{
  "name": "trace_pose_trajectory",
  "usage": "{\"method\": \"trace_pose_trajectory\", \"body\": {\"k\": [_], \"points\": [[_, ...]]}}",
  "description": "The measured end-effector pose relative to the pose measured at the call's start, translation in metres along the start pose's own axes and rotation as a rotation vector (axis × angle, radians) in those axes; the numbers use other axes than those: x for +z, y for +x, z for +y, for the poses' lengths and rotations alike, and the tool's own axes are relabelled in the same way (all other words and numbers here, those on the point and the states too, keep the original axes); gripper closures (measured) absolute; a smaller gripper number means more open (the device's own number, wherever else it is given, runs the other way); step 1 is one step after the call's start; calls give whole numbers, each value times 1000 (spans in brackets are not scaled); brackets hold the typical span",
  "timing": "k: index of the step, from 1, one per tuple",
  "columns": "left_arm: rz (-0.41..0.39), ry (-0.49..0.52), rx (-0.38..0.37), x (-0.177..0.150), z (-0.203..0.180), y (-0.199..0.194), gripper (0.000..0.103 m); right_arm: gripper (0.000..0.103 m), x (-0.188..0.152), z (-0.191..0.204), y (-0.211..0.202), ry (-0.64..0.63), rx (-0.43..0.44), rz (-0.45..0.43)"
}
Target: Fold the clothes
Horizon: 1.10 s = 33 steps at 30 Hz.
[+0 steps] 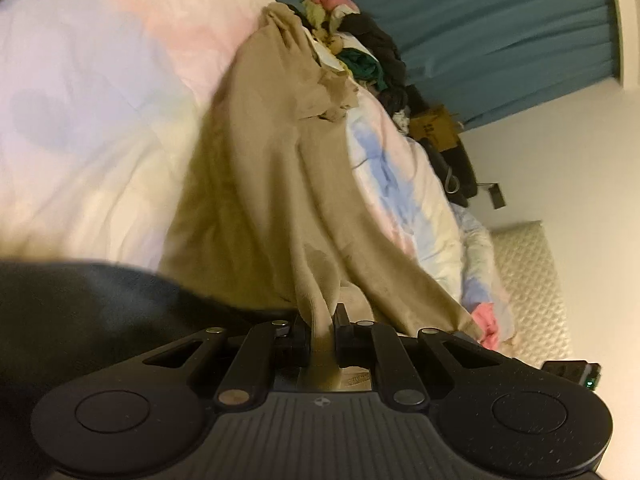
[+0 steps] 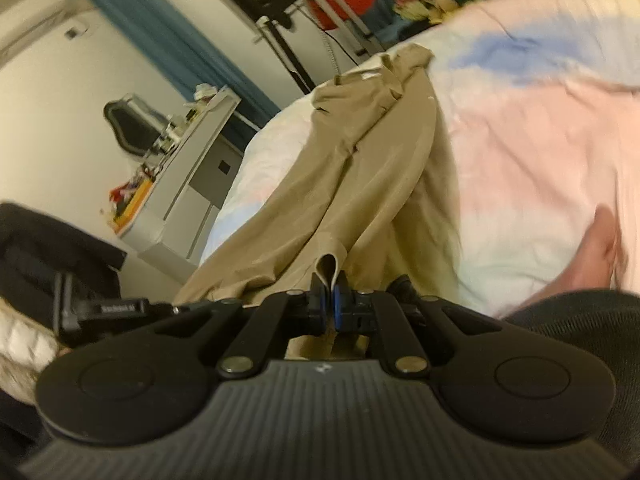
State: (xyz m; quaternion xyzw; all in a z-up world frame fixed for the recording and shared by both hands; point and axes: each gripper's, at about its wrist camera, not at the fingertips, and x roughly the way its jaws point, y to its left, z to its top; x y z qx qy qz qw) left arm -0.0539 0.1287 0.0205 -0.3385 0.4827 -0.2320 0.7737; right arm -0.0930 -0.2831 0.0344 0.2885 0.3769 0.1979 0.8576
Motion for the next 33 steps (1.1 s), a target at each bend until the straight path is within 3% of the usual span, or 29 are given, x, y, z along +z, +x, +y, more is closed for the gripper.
{"method": "trace_pose_trajectory", "body": {"k": [6,12,18,26,30,31,33], "points": [[-39,46,64,96,-15,35,93,96,75,-8,48,39,24,-45],[-169,152,202,203,-36,92,92,96,158,-20,139,15,-89,-120],[-263,257,291,267,-22,159,92,95,196,-41,222,-89,-192,-212],[-270,353,347,285,15,234,89,95,202,-80,306,-225,-333,-216],[-275,358,370,283,14,238,88,94,194,-87,319,-256,-361,-216],[-276,361,374,281,11,236,84,94,194,-85,317,-259,-361,-219],[-279,373,384,275,2,225,62,93,195,-78,309,-262,-355,-226]]}}
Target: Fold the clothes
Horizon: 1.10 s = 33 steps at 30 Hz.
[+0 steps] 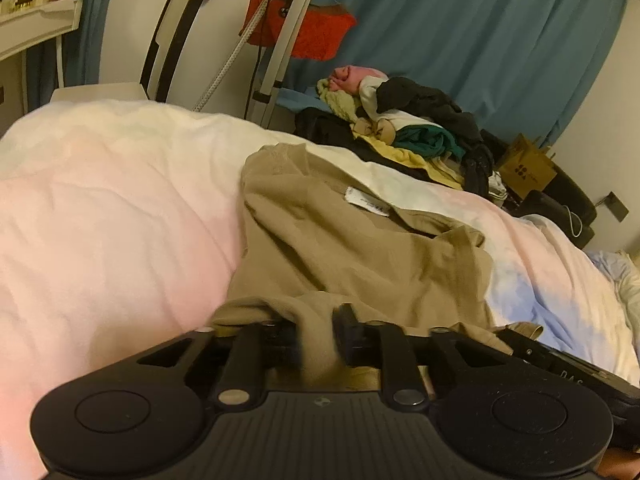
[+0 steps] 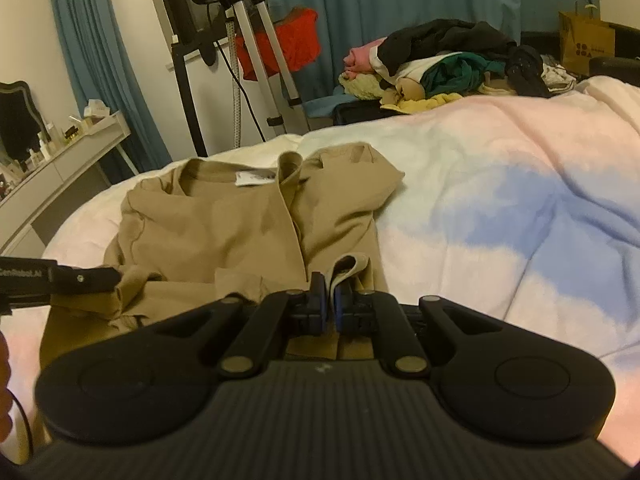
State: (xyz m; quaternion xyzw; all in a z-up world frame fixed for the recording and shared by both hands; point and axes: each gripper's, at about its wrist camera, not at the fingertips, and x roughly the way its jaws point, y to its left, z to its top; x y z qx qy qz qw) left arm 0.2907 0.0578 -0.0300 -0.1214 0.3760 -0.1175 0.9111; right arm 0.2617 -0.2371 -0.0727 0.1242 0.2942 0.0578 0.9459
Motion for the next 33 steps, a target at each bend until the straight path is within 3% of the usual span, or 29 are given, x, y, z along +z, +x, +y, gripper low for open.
{"method": "trace_pose_trajectory", "body": {"k": [1,2,5,7,8,9,15,21,29,33], "points": [[-9,15,14,0,-5,-8,45,93,2,2,-6,0,4,-5],[-26,37,26,-2,-11,-17,37,93,5,4,-12,0,9,-10],[-80,112,22,-10,-29,-55,22,88,12,12,-41,-7,31,-21],[-116,146,25,-18,-39,-81,20,54,12,18,-65,-16,46,-47],[-131,162,23,-24,-44,-95,19,27,10,22,-80,-23,53,-69],[-145,176,22,-30,-49,-109,19,15,7,25,-94,-30,59,-92],[-238,229,47,-76,-67,-177,12,18,-14,42,-170,-71,81,-188],[-284,207,42,-119,-56,-208,10,18,-50,43,-211,-34,103,-229],[-234,182,38,-136,-46,-202,10,18,-62,49,-213,-55,77,-238],[-110,56,-31,-138,-30,-181,10,18,-64,50,-205,-53,55,-220]]}}
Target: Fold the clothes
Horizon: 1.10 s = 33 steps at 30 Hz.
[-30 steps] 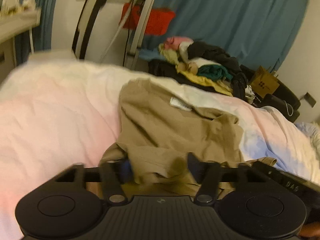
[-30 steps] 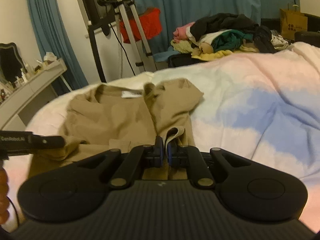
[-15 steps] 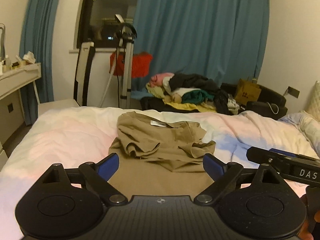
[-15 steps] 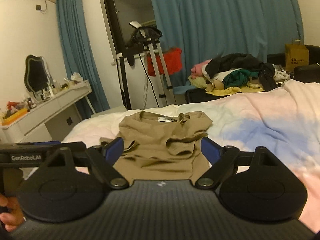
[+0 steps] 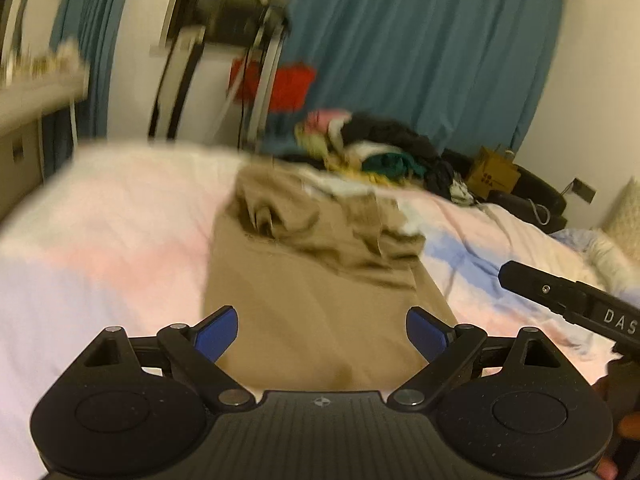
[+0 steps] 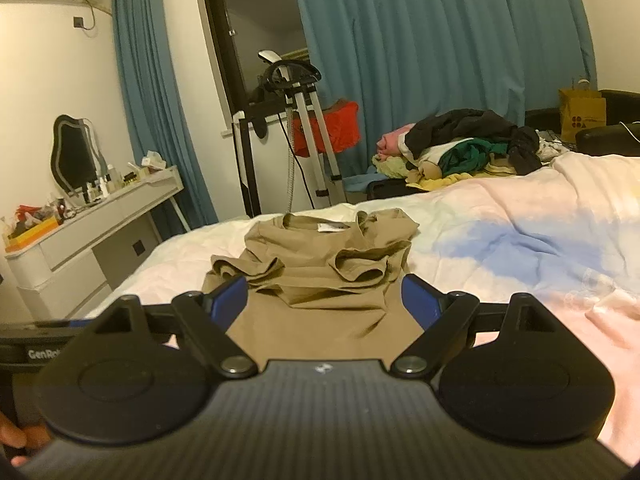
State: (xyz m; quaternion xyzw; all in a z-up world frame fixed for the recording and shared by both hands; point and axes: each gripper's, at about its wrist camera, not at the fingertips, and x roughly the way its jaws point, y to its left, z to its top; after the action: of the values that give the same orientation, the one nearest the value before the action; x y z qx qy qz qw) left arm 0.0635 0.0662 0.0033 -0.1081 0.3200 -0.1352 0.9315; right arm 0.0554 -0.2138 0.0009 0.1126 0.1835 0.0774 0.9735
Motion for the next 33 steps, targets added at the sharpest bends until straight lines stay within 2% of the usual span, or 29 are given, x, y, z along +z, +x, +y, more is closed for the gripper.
{"method": "trace_pose_trajectory", "body": {"k": [6,8,12,15,17,18,23,24,26,30,33], "points": [[247,-279,-80,-20,36,49,12,18,-7,-3,10,29,-31,44],[300,-358,-88,-27,47,65,15,18,-9,-3,12,29,-39,55],[282,-494,-99,-33,65,82,15,18,-14,-4,17,34,-57,76],[214,-565,-87,-30,77,86,18,18,-16,-5,19,43,-63,88],[185,-558,-69,-26,80,88,37,18,-17,-5,20,48,-66,91],[175,-548,-60,-25,81,88,40,18,-18,-5,20,50,-67,93],[139,-592,-48,-29,92,84,78,18,-26,-13,22,157,-46,152],[127,-596,-53,-28,92,80,82,18,-28,-15,22,179,-42,164],[102,-603,-65,-26,92,74,90,17,-35,-19,26,287,33,217],[47,-618,-108,-23,91,61,92,16,-57,-30,43,606,335,314],[10,-642,-143,-22,93,53,93,16,-72,-26,59,722,430,367]]}}
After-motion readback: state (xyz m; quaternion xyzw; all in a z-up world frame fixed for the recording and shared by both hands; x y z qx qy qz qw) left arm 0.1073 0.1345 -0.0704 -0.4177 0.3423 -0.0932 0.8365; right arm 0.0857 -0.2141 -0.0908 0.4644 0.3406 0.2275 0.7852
